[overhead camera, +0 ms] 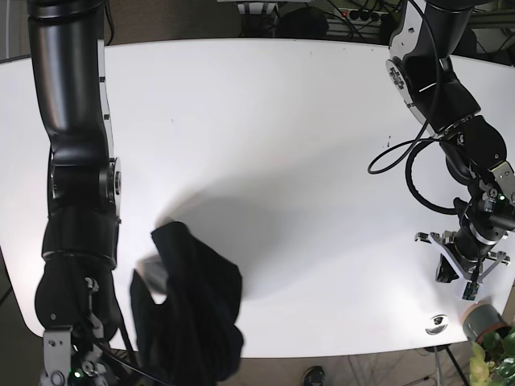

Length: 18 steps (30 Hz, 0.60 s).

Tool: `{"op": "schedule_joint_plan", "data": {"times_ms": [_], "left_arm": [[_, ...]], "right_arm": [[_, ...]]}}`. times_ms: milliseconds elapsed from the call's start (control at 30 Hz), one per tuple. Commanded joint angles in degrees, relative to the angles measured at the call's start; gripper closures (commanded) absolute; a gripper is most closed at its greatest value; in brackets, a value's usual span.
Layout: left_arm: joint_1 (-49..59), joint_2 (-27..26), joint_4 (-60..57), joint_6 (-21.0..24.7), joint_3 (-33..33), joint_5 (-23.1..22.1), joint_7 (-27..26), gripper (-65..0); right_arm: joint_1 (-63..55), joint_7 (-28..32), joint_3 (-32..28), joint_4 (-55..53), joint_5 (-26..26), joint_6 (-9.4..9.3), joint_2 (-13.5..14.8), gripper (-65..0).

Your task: Fold the T-shirt properly

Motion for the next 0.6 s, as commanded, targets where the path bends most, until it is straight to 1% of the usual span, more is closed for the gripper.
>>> {"op": "schedule_joint_plan", "data": {"times_ms": [0, 67, 167, 267, 433, 467, 500, 567], "left_arm": [[0.24, -0.97, 1.17, -0.06, -1.4, -1.0, -1.08, -0.4], [1.03, -0.97, 1.17, -0.06, -2.99, -1.0, -1.08, -0.4], [2.44, -0.97, 1.17, -0.06, -3.95, -1.0, -1.08, -0.4], [3.84, -0.97, 1.17, -0.06, -4.04, -1.0, -1.08, -0.4], [5.6, -0.97, 1.17, -0.06, -2.72, -1.0, -1.08, -0.7], [5.69, -0.97, 1.17, -0.06, -2.28, -1.0, -1.08, -1.1], [6.04, -0.97, 1.08, -0.06, -1.76, -1.0, -1.08, -2.6], [6.83, -0.79, 1.08, -0.06, -0.96, -1.0, -1.08, -7.8]], "right_arm": [[4.78, 2.31, -0.43, 0.91, 0.69, -0.03, -3.2, -2.2], [6.37, 2.31, -1.04, -0.32, 0.42, -0.03, -5.14, -2.2], [6.66, 2.31, -1.04, -1.11, 0.33, -0.03, -7.16, -2.2], [6.66, 2.31, -1.04, -1.11, 0.33, -0.03, -8.3, -2.2], [0.04, 2.49, -0.96, 0.48, 0.25, -0.03, -8.21, -2.2], [-1.9, 2.58, -0.96, 1.53, 0.25, -0.03, -7.77, -2.2], [-4.18, 2.58, -0.96, 2.67, 0.25, -0.03, -7.42, -2.2], [-8.31, 2.58, -0.96, 5.05, 0.16, 0.06, -7.33, -2.2]]}}
